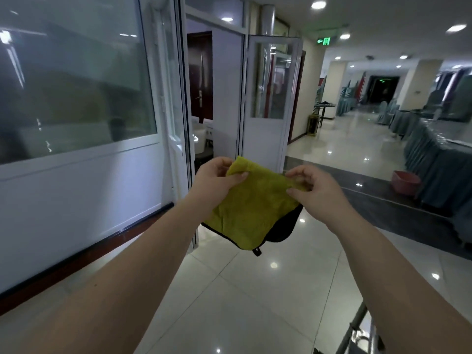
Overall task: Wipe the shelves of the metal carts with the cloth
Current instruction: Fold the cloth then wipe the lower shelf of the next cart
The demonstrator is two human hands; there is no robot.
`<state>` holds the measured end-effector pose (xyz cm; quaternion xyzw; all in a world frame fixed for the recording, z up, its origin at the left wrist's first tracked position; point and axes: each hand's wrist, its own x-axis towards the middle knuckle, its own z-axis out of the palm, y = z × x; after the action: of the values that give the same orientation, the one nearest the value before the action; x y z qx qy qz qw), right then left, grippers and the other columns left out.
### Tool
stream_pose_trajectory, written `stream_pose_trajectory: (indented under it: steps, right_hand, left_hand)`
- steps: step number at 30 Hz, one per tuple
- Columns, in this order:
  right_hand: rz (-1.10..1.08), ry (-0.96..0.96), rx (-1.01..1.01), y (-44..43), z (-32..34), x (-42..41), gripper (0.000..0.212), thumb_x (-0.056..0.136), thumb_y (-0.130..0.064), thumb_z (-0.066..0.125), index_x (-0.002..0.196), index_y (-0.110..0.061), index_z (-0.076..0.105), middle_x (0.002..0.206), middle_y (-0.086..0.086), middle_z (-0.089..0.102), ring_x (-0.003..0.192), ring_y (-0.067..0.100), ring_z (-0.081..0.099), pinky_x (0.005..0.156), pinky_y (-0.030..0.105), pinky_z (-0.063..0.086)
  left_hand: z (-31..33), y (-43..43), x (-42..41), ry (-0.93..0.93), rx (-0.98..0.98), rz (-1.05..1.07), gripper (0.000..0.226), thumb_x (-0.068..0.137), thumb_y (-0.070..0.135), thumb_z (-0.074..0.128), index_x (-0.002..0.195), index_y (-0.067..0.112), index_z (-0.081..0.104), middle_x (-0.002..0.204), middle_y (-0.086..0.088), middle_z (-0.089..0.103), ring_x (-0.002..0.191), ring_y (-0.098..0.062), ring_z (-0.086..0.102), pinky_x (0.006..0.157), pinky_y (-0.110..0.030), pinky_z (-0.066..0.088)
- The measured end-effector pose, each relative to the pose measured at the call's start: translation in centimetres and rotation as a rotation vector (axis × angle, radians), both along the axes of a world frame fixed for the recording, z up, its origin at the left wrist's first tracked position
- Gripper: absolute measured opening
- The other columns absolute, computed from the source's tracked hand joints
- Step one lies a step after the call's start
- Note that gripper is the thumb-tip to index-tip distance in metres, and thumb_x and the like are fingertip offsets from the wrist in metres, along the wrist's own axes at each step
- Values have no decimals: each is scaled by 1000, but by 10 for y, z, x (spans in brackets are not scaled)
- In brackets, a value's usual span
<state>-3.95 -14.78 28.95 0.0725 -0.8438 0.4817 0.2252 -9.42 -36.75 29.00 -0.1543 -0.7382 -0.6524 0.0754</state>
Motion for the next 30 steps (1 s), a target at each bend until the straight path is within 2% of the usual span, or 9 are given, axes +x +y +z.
stream_pose_trajectory:
  steps: [3,6,9,11,15,19,24,27,30]
  right_hand:
    - [75,4,185,-2,-6,-62,41,75,-25,82,103,-40,57,100,-18,59,93,1,56,75,17,45]
    - [94,-28,251,-13,-18,-130,37,77,-30,79,95,-48,51,97,-25,55,88,-4,52,71,14,40]
    - [38,-34,196,-11,-33,-197,31,77,-26,79,87,-41,55,87,-24,56,82,-9,52,66,10,34]
    - [32,-53,168,-8,-47,-237,23,76,-27,79,88,-35,61,86,-21,60,83,-9,53,67,11,37]
    - [-38,-81,184,7,-73,-313,14,81,-24,73,83,-35,63,83,-18,63,82,-5,56,69,11,40]
    - [-185,-102,126,50,-85,-380,21,82,-23,73,86,-39,60,84,-22,60,79,-9,54,65,7,35]
    - [-419,-179,46,136,-105,-444,34,86,-10,67,89,-42,54,87,-21,61,83,-8,56,67,8,39]
    - [-514,-271,93,186,-119,-460,51,84,1,59,96,-47,52,89,-14,58,84,-1,55,65,7,43]
    - [-607,-371,184,231,-138,-476,52,78,2,60,111,-37,53,90,-10,53,79,6,54,65,11,41]
  left_hand:
    - [-9,24,-59,96,-156,-10,18,79,26,79,94,28,68,90,9,69,77,2,63,61,-11,47]
    - [-22,41,-119,129,-319,-60,16,80,25,76,90,33,66,87,11,67,82,-5,62,68,-19,49]
    - [-38,43,-184,131,-325,-99,19,80,21,76,93,30,66,86,9,68,81,-7,63,72,-20,54]
    - [-58,40,-226,51,-286,-169,22,83,24,74,101,33,64,90,10,69,82,-4,66,73,-19,55]
    - [-115,41,-314,-197,-327,-334,42,76,39,80,113,35,61,103,6,71,93,-11,68,80,-32,58]
    - [-152,71,-402,-216,-398,-400,33,70,34,86,97,25,70,91,8,73,84,-8,69,68,-23,58]
    - [-136,160,-534,-36,-411,-479,22,65,22,89,76,29,71,77,9,71,73,-4,66,60,-18,52]
    - [-120,235,-588,145,-551,-589,17,65,30,78,74,41,68,75,17,68,72,-2,64,62,-19,51]
    - [-116,313,-616,325,-658,-657,15,65,35,73,76,41,66,70,19,65,69,0,61,58,-13,45]
